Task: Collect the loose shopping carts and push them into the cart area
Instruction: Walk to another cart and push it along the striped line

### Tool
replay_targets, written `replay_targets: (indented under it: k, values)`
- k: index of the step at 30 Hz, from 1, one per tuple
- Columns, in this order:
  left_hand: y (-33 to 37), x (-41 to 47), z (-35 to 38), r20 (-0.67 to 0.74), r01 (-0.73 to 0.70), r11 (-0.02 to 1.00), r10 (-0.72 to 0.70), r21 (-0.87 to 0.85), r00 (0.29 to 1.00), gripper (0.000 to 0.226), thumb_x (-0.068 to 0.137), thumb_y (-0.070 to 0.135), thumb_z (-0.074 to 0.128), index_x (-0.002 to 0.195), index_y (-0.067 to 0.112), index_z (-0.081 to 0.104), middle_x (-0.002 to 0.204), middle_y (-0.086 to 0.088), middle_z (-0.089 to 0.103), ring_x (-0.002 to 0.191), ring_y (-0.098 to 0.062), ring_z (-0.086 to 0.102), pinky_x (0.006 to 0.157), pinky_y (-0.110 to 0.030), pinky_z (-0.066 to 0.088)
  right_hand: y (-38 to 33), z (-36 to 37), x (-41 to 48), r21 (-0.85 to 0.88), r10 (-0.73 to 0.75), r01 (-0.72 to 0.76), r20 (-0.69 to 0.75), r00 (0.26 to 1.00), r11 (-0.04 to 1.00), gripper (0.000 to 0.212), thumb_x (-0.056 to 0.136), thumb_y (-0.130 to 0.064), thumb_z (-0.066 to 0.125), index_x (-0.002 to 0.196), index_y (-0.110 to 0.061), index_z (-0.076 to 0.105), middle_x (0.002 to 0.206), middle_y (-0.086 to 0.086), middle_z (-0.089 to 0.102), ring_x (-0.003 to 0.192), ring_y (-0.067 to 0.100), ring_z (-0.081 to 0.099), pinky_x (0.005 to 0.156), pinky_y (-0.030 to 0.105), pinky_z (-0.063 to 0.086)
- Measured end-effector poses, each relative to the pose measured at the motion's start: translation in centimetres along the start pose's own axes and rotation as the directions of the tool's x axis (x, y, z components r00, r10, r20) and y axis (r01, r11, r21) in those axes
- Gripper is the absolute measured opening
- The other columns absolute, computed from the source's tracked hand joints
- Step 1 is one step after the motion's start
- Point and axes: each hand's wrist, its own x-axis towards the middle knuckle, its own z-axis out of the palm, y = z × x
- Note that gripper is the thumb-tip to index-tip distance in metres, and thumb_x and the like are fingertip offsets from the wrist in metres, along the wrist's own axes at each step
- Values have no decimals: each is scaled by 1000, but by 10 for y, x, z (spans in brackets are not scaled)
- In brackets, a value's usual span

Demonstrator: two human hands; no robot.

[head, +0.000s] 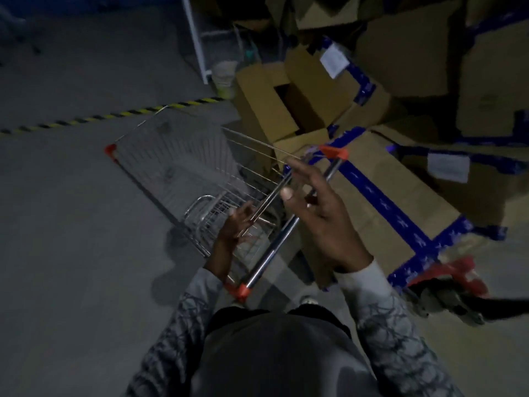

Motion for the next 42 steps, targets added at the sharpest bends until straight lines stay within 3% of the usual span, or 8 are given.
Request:
replay_targets:
  k: [6,9,11,15,21,28,34,42]
  values:
    - [-26,-25,31,-343,-112,953,209,281,916,46,99,51,50,143,35,52,149,6,52,138,-18,47,116,-53,35,119,-37,55,-483,124,157,500,857,861,79,83,-67,68,150,-41,35,157,-9,34,144,15,27,118,47,27]
    - [-62,-36,43,-323,235,411,159,881,933,95,73,82,52,155,38,31,161,-3,33,145,-32,34,118,-51,26,158,-38,69,-624,136,344,591,795,702,81,80,-89,38,148,-44,39,162,-9,29,150,18,22,121,47,9]
    - [-69,-36,53,-405,405,77,-8,911,914,101,69,76,60,156,41,22,165,-8,19,148,-37,22,119,-50,15,170,-35,71,-647,55,444,601,798,620,78,84,-89,22,141,-43,51,159,-12,34,147,17,27,115,41,9]
    - [-54,-34,47,-466,465,-32,-5,885,885,61,75,52,62,132,31,62,145,-11,42,135,-33,35,116,-43,22,178,-29,75,-596,-37,514,630,775,617,60,91,-80,37,139,-47,51,161,-12,29,148,17,21,115,42,6]
    - [-51,-62,19,-524,525,10,-33,851,851,49,70,50,66,115,31,75,152,-3,40,140,-26,33,116,-35,23,178,-17,64,-491,-74,645,760,646,585,87,70,-95,43,143,-48,45,168,-13,8,153,15,3,116,51,9]
    - [-51,-82,-6,-597,595,49,83,802,798,57,54,48,52,98,26,80,127,2,63,121,-22,54,104,-30,35,172,25,66,-509,-137,674,735,664,535,80,63,-54,76,138,-33,55,165,1,24,150,30,24,115,60,23]
    - [-53,-85,-50,-657,643,135,164,754,736,38,47,45,56,74,26,74,97,5,66,97,-21,61,93,-32,42,151,69,128,-677,202,545,700,685,495,98,71,-51,75,154,-43,25,168,1,12,143,35,38,118,53,25]
    - [-42,-105,-176,-684,638,249,222,729,695,31,44,33,57,69,24,72,106,5,70,98,-22,64,96,-30,44,113,167,156,-604,261,616,787,559,505,100,75,-53,72,157,-42,16,168,-5,12,139,32,45,112,52,36]
